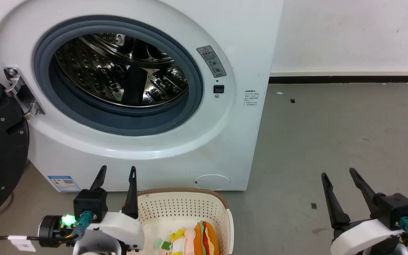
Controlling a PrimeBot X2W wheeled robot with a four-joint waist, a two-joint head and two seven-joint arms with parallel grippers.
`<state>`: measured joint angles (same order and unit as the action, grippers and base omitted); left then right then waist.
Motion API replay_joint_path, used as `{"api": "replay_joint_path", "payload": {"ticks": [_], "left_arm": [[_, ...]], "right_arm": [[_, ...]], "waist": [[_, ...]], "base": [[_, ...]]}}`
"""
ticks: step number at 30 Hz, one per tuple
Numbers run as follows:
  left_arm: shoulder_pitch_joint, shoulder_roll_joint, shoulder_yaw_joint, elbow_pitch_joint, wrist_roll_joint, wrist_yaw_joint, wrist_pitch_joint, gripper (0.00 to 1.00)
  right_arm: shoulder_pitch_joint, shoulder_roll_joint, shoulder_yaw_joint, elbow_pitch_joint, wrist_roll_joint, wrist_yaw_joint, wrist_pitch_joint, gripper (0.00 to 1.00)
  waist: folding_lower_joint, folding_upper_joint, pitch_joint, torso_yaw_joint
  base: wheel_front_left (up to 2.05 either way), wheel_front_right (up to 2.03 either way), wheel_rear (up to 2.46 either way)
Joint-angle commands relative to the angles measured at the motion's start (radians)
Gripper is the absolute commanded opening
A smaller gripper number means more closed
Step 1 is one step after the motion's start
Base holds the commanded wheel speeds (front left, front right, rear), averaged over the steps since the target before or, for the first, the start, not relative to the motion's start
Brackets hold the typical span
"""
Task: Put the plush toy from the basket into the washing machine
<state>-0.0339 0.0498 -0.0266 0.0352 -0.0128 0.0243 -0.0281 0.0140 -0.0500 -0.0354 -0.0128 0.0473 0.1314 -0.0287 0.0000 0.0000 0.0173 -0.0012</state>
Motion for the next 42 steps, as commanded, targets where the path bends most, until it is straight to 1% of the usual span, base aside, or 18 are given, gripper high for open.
{"api": "replay_joint_path", "payload": {"ticks": [1,11,17,23,30,42], "left_arm": [[-0.03,0.0,-0.01,0.019,-0.008,0.003,-0.01,1.0],[-0.107,0.0,-0.039,0.131,-0.027,-0.011,-0.029,1.0],[-0.17,0.0,-0.075,0.234,-0.047,-0.027,-0.038,1.0],[-0.235,0.0,-0.114,0.331,-0.072,-0.041,-0.025,1.0],[-0.302,0.002,-0.151,0.433,-0.084,-0.04,-0.014,1.0],[-0.408,0.033,-0.219,0.568,-0.094,-0.05,0.036,1.0]], "right_arm": [[-0.012,0.0,-0.01,-0.009,0.02,0.0,-0.011,1.0],[-0.039,0.0,-0.027,-0.022,0.051,0.0,-0.03,1.0],[-0.062,0.0,-0.035,-0.031,0.074,0.0,-0.042,1.0],[-0.094,0.0,-0.041,-0.043,0.095,0.0,-0.055,1.0],[-0.128,0.0,-0.049,-0.058,0.122,0.0,-0.069,1.0],[-0.183,0.0,-0.067,-0.095,0.166,0.0,-0.094,1.0]], "waist": [[0.0,0.0,0.008,-0.001],[0.0,0.0,0.064,-0.011],[0.0,0.0,0.112,-0.019],[0.0,0.0,0.176,-0.028],[0.0,0.0,0.252,-0.045],[0.0,0.0,0.397,-0.075]], "base": [[0.0,0.0,0.0],[0.0,0.0,0.0],[0.0,0.0,0.0],[0.0,0.0,0.0],[0.0,0.0,0.0],[0.0,0.0,0.0]]}}
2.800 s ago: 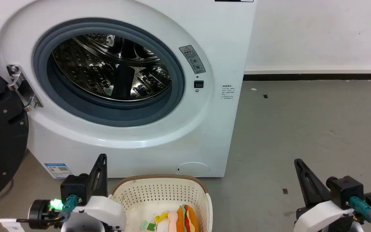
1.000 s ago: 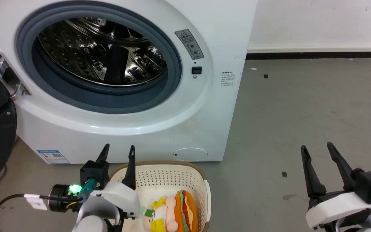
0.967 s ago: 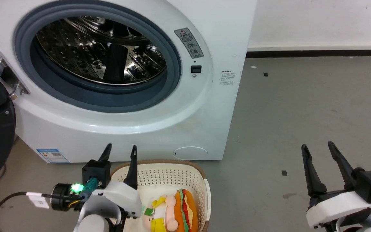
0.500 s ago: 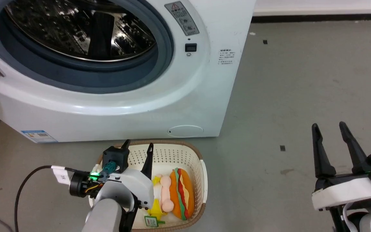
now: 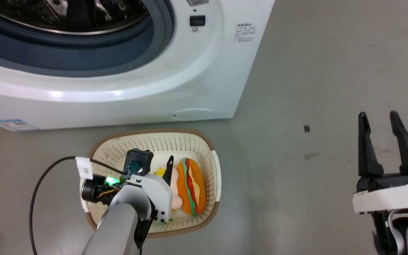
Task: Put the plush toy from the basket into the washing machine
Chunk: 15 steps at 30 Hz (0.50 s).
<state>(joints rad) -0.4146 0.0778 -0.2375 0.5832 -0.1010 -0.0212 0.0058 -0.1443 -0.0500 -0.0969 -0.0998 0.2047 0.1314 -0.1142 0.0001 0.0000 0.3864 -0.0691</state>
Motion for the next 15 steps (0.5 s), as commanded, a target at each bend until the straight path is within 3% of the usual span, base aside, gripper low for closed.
{"api": "replay_joint_path", "payload": {"ticks": [1,15], "left_arm": [[-0.037,0.008,-0.014,0.03,-0.007,-0.005,0.007,1.0],[-0.164,0.051,-0.11,0.175,-0.012,-0.021,0.104,1.0]], "right_arm": [[-0.029,0.0,-0.007,-0.012,0.011,0.0,-0.011,1.0],[-0.095,0.0,-0.024,-0.054,0.07,0.0,-0.04,1.0]], "waist": [[-0.0001,0.0,0.042,-0.008],[-0.0001,0.0,0.204,-0.025]], "base": [[0.0,0.0,0.0],[0.0,0.0,0.0]]}}
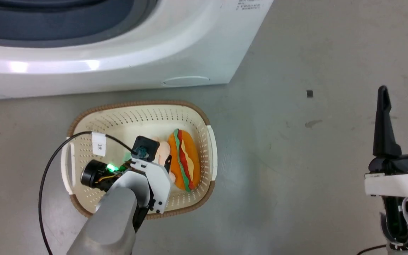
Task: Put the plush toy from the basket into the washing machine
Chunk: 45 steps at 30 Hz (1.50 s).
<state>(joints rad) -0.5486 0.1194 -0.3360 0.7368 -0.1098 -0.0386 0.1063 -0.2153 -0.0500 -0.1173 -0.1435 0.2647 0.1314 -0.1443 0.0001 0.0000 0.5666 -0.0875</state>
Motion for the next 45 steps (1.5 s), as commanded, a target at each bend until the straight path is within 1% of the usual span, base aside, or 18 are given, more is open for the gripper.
{"api": "replay_joint_path", "payload": {"ticks": [1,7,22,31,45], "left_arm": [[-0.041,0.012,-0.018,0.032,-0.003,-0.005,0.006,1.0],[-0.112,0.027,-0.055,0.093,-0.01,-0.007,0.026,1.0],[-0.281,0.065,-0.112,0.247,-0.065,-0.002,0.044,1.0],[-0.371,0.081,-0.14,0.34,-0.109,0.001,0.043,1.0],[-0.501,0.099,-0.219,0.484,-0.15,0.0,0.051,1.0]], "right_arm": [[-0.029,0.0,-0.005,-0.014,0.015,0.0,-0.012,1.0],[-0.053,0.0,-0.019,-0.033,0.036,0.0,-0.024,1.0],[-0.112,0.0,-0.038,-0.071,0.091,-0.001,-0.055,1.0],[-0.147,0.0,-0.053,-0.09,0.126,-0.001,-0.074,1.0],[-0.2,0.0,-0.069,-0.117,0.177,-0.001,-0.103,1.0]], "waist": [[-0.0001,0.0,0.035,-0.008],[-0.0001,0.0,0.105,-0.016],[-0.0001,0.0,0.263,-0.039],[-0.0001,0.0,0.354,-0.054],[-0.0001,0.0,0.476,-0.074]], "base": [[0.0,0.0,0.0],[0.0,0.0,0.0],[0.0,0.0,0.0],[0.0,0.0,0.0],[0.0,0.0,0.0]]}}
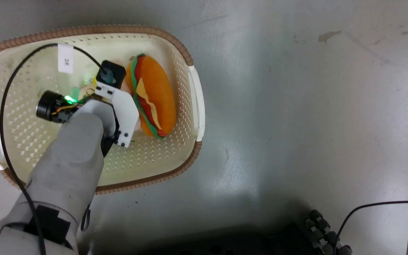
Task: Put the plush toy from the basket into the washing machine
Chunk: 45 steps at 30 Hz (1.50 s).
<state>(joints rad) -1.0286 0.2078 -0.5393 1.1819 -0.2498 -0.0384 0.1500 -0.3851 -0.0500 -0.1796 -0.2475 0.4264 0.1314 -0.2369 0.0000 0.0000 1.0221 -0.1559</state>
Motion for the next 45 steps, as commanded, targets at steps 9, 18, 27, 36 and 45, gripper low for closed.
{"api": "replay_joint_path", "payload": {"ticks": [9,18,27,36,45], "left_arm": [[-0.077,0.022,-0.073,0.109,-0.017,-0.012,-0.014,0.0],[-0.049,0.008,-0.076,0.109,-0.039,-0.015,-0.029,0.0],[0.024,-0.011,-0.088,0.109,-0.059,-0.048,-0.085,0.0],[0.1,-0.046,-0.103,0.109,-0.087,-0.08,-0.177,0.0],[0.193,-0.093,-0.125,0.102,-0.117,-0.09,-0.305,0.0]], "right_arm": [[-0.058,0.0,-0.017,-0.027,0.036,-0.001,-0.025,1.0],[-0.056,0.0,-0.014,-0.013,0.034,-0.001,-0.025,1.0],[-0.013,0.0,0.003,0.034,0.006,-0.001,-0.025,1.0],[0.061,0.0,-0.005,0.089,-0.073,-0.001,-0.025,1.0],[0.144,0.0,-0.023,0.125,-0.126,-0.001,-0.025,1.0]], "waist": [[0.0,0.0,0.067,-0.014],[0.0,0.0,0.012,-0.008],[0.0,0.0,-0.15,0.002],[0.0,0.0,-0.334,0.041],[0.0,0.0,-0.503,0.104]], "base": [[0.0,0.0,0.0],[0.0,0.0,0.0],[0.0,0.0,0.0],[0.0,0.0,0.0],[0.0,0.0,0.0]]}}
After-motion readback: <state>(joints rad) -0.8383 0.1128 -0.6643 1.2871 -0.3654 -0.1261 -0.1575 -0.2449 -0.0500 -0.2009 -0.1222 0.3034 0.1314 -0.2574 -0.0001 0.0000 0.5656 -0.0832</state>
